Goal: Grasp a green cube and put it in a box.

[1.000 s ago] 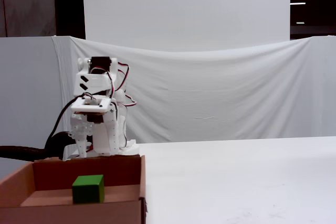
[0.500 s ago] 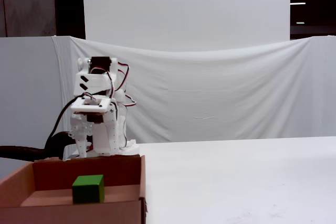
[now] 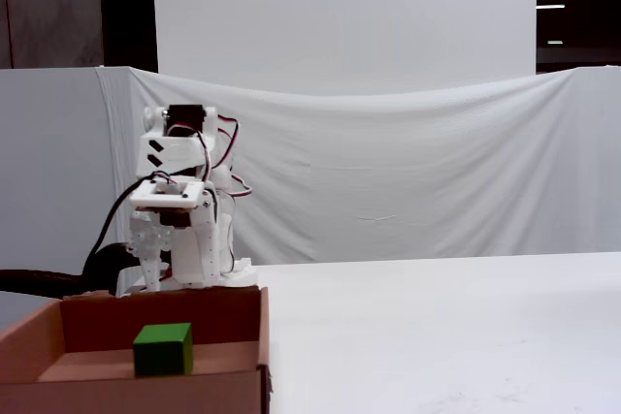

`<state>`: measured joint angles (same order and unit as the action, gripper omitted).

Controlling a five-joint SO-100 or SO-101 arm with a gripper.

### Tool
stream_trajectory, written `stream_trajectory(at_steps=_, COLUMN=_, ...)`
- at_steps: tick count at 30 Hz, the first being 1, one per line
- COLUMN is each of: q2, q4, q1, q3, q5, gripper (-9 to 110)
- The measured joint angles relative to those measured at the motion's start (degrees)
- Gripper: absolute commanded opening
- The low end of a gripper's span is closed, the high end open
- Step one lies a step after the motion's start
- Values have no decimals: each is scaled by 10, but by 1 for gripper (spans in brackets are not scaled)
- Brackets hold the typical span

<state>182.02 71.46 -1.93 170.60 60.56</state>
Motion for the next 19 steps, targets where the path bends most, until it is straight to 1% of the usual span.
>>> stream_trajectory(at_steps=19, q2=0, q4=1, q1=0, q3=0, q5=-7, gripper=21)
